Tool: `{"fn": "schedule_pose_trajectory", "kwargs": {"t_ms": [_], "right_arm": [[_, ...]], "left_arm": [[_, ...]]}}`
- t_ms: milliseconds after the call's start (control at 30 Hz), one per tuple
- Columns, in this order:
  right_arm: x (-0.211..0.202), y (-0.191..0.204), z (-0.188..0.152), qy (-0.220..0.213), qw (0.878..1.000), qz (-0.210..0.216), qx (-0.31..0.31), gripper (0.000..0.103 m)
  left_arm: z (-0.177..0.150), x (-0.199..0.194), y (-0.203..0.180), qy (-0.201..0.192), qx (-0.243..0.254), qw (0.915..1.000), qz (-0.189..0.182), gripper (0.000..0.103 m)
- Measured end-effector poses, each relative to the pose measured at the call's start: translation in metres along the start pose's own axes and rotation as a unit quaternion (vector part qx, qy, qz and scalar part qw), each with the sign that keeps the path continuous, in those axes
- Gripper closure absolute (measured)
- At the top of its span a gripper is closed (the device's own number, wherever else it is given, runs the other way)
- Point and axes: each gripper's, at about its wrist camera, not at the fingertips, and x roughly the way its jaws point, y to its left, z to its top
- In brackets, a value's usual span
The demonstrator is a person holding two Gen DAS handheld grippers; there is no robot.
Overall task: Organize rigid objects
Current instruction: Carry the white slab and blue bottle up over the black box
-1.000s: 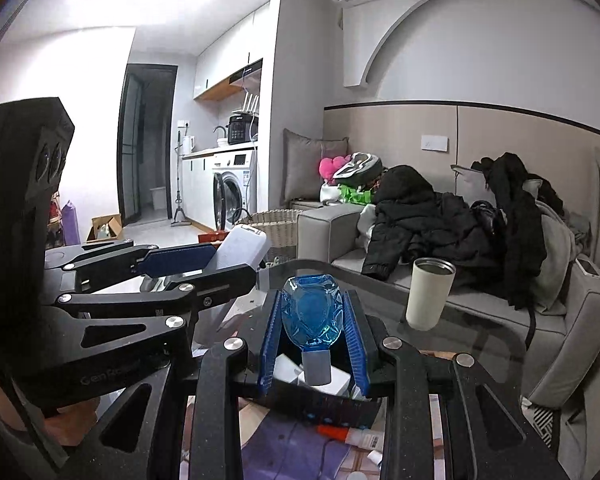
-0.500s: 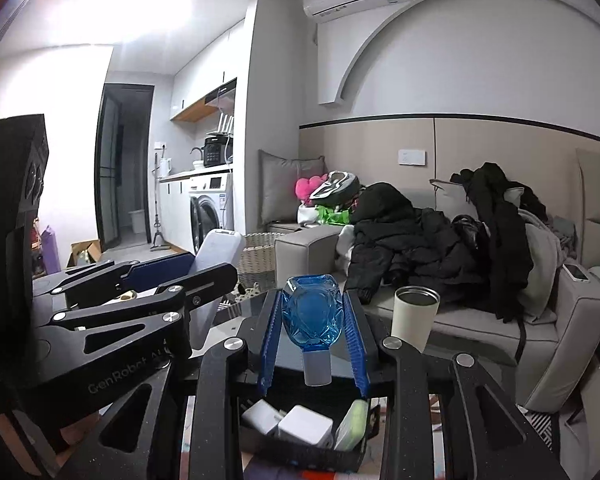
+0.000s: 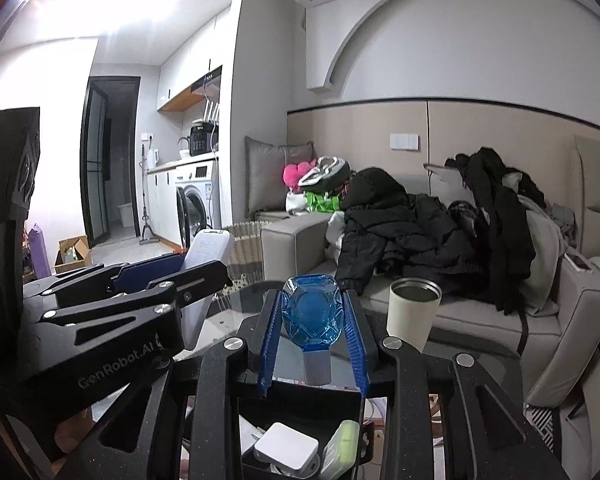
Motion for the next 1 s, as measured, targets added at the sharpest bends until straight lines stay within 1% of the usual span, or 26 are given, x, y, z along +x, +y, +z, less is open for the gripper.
{"fn": "schedule_pose_trajectory", "kwargs": {"t_ms": [167,267,400,533,600,700,1000], "right_arm": [[0.022,-0.009,-0.008,0.034,0.999,0.001,0.015,0.073],[0.034,-0.014,-0.014,0.056,0.998,0.0,0.021,0.073],[0.051,-0.017,-0.025,0.097,0.995,0.005,0.031,0.073],[0.074,-0.023,-0.037,0.154,0.987,0.014,0.039,0.073],[0.082,-0.024,-0.044,0.173,0.984,0.015,0.041,0.073],[0.093,-0.026,-0.053,0.203,0.978,0.018,0.046,0.073],[0.108,-0.028,-0.076,0.253,0.965,0.032,0.051,0.073]], "left_arm": [[-0.005,0.021,0.002,0.035,-0.008,0.9993,0.0,0.065],[-0.009,0.036,0.003,0.067,-0.019,0.9976,-0.004,0.065],[-0.017,0.056,0.004,0.111,-0.022,0.9935,0.004,0.065],[-0.03,0.079,0.006,0.169,-0.028,0.9852,0.002,0.065],[-0.037,0.088,0.006,0.195,-0.031,0.9803,0.004,0.065],[-0.046,0.096,0.006,0.221,-0.033,0.9747,0.007,0.065],[-0.064,0.109,0.009,0.271,-0.027,0.9621,0.017,0.065]]}}
